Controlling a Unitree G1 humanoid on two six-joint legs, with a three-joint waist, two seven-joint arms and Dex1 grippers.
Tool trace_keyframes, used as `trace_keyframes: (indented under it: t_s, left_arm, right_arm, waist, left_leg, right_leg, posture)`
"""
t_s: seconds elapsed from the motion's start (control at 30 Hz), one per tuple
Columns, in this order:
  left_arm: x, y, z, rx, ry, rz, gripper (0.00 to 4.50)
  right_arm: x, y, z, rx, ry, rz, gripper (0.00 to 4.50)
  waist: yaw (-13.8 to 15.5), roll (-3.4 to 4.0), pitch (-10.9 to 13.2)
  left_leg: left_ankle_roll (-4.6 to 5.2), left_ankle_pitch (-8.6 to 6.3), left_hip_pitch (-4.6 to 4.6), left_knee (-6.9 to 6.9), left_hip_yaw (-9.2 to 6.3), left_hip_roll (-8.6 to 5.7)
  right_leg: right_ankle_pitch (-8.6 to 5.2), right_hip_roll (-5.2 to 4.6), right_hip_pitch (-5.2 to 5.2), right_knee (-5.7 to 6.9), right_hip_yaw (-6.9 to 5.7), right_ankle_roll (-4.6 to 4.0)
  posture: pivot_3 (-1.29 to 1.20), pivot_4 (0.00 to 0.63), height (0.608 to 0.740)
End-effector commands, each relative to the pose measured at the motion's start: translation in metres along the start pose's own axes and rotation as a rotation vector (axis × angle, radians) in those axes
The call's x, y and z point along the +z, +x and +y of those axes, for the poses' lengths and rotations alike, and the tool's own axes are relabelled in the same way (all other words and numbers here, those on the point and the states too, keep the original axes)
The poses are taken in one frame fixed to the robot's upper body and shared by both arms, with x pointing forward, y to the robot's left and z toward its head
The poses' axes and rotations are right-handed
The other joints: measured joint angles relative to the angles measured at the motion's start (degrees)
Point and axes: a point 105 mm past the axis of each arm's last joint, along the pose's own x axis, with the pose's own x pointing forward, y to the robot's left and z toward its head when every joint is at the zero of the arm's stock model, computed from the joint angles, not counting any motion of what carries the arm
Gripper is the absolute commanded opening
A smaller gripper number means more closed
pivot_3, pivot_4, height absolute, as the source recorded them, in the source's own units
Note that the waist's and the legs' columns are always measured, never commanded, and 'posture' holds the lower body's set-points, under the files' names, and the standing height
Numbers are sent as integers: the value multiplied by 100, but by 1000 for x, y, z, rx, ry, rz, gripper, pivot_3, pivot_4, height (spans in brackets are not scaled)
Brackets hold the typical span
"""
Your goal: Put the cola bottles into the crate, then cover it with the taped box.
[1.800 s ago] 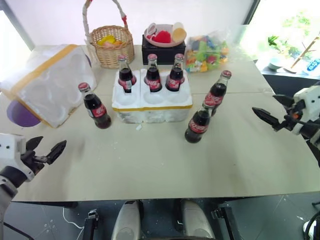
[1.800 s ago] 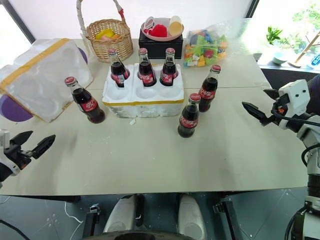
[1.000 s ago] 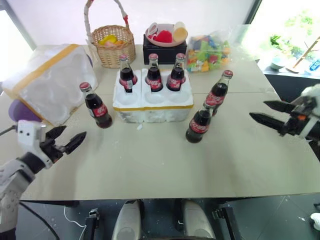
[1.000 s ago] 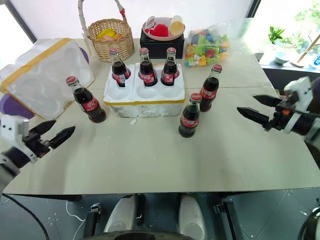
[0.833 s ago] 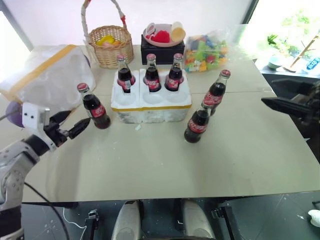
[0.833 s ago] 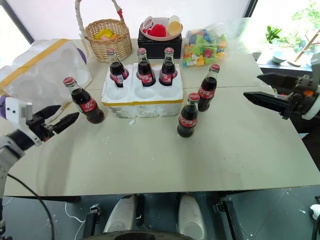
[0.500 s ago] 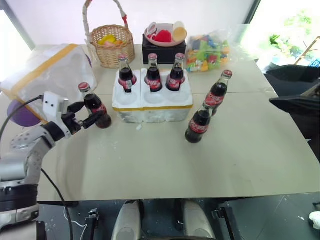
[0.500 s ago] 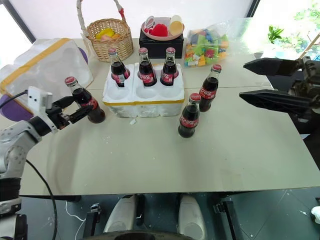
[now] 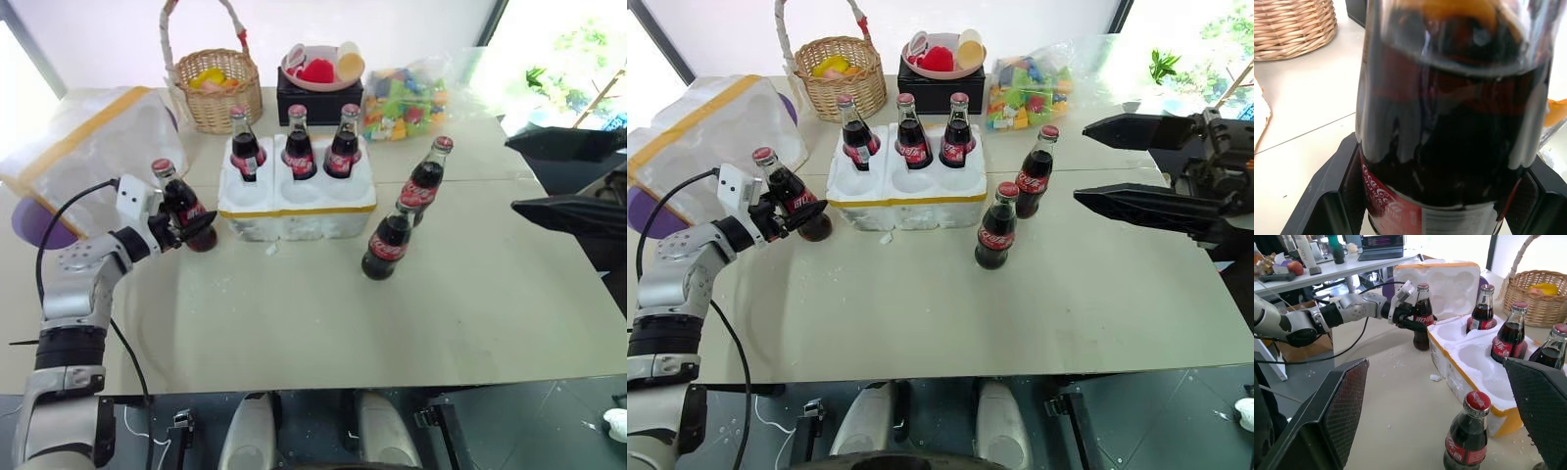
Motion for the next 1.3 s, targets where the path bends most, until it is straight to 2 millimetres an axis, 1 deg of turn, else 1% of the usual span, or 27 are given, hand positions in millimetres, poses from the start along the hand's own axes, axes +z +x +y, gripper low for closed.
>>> trace_keyframes:
  t_s: [0.03,0.07,0.1,0.13,0.2,0.3,0.33,0.43,0.47,0.53,0.67,0.77,0.9,1.0,1.07,1.17,1.23,1.27,1.3]
  left_arm:
    - [18,-10,4,-12,56,-14,2867]
    - [21,-12,4,-17,57,-15,2867]
    - [29,-18,2,-42,40,-23,2867]
    - [42,-25,-1,-84,9,-37,2867]
    - [69,-36,-14,-194,-45,-56,2867]
    - [97,-41,-34,-357,-63,-58,2867]
    - [107,-40,-38,-394,-55,-76,2867]
    - [144,-28,-35,-425,-77,-177,2867]
    - [152,-22,-33,-425,-84,-203,2867]
    - [159,-9,-29,-423,-80,-223,2867]
    - [155,24,-27,-416,-31,-215,2867]
    - [141,48,-33,-445,-19,-180,2867]
    - [118,69,-40,-469,28,-115,2867]
    - [107,76,-45,-484,53,-86,2867]
    - [96,81,-49,-481,77,-65,2867]
    - [84,85,-49,-461,93,-49,2867]
    - [78,86,-48,-449,90,-42,3908]
    - [76,85,-49,-451,89,-42,4242]
    - [75,84,-49,-454,91,-43,4461]
  right_arm:
    - [7,-2,4,-9,-51,-23,4500]
    - [6,-2,4,-12,-51,-22,4500]
    - [4,-2,3,-19,-52,-15,4500]
    - [2,-2,3,-28,-55,-5,4500]
    - [-2,-2,0,-41,-53,6,4500]
    - [-7,-2,-1,-43,-32,21,4500]
    - [-10,-1,-2,-49,-33,33,4500]
    - [-23,3,-11,-98,-49,84,4500]
    - [-25,4,-12,-106,-57,88,4500]
    - [-26,6,-14,-118,-73,86,4500]
    - [-26,8,-19,-160,-105,75,4500]
    - [-29,7,-24,-215,-107,76,4500]
    - [-34,8,-19,-220,-82,66,4500]
    - [-37,7,-17,-233,-68,61,4500]
    - [-42,7,-17,-246,-57,62,4500]
    - [-47,7,-16,-255,-44,66,4500]
    - [-48,6,-16,-256,-28,65,4500]
    - [-49,6,-16,-257,-17,63,4500]
    - [-50,4,-17,-265,-4,62,4500]
  waist:
    - [0,0,0]
    - [-3,-1,1]
    - [-17,-1,1]
    - [-25,-4,3]
    - [-38,-20,13]
    - [2,-21,16]
    - [28,-22,17]
    - [93,-24,17]
    - [102,-24,17]
    - [100,-23,17]
    - [121,-21,16]
    - [122,-23,17]
    - [126,-29,21]
    - [137,-30,21]
    - [140,-30,21]
    - [142,-30,21]
    - [141,-30,21]
    - [141,-30,21]
    - [141,-29,20]
  left_leg:
    - [0,0,0,0,0,0]
    - [0,0,-1,0,-1,0]
    - [0,0,-2,-1,-1,0]
    - [0,0,-3,-2,1,0]
    - [0,0,-14,-2,1,3]
    - [0,0,-20,-2,2,3]
    - [0,0,-20,-1,1,2]
    - [-1,1,-19,12,-3,-2]
    - [-1,1,-19,16,-3,-3]
    - [0,1,-16,19,-2,-5]
    - [1,2,-10,9,-2,-6]
    - [1,2,-12,9,-2,-6]
    - [2,2,-27,9,-1,-6]
    - [2,2,-28,7,-2,-6]
    - [2,2,-28,9,-2,-6]
    - [2,2,-28,13,-2,-6]
    - [2,2,-28,15,-2,-6]
    - [2,2,-28,15,-3,-6]
    - [2,2,-27,15,-3,-6]
  right_leg:
    - [0,0,0,0,0,0]
    - [0,0,0,0,0,0]
    - [0,0,-1,-1,-1,0]
    - [0,0,-4,0,1,0]
    - [1,2,-20,4,1,1]
    - [7,2,-29,12,2,14]
    - [4,2,-28,12,1,8]
    - [0,0,-15,9,0,1]
    - [1,1,-12,7,1,4]
    - [5,0,-7,5,3,10]
    - [13,4,-6,6,3,27]
    - [15,6,-8,5,4,30]
    - [17,6,-19,3,4,33]
    - [18,6,-21,6,3,35]
    - [18,5,-21,6,3,35]
    - [18,4,-18,6,4,34]
    - [18,4,-17,6,4,34]
    - [18,4,-17,6,4,34]
    - [18,4,-17,7,4,34]
  posture:
    - [0,150,740]
    - [0,150,740]
    - [0,150,740]
    - [0,150,740]
    - [0,150,740]
    - [0,150,740]
    - [0,150,740]
    - [0,150,740]
    - [0,150,740]
    - [0,150,740]
    - [0,150,740]
    - [0,150,740]
    - [0,150,740]
    - [0,150,740]
    - [0,150,740]
    - [0,150,740]
    - [0,150,740]
    - [0,150,740]
    - [0,150,740]
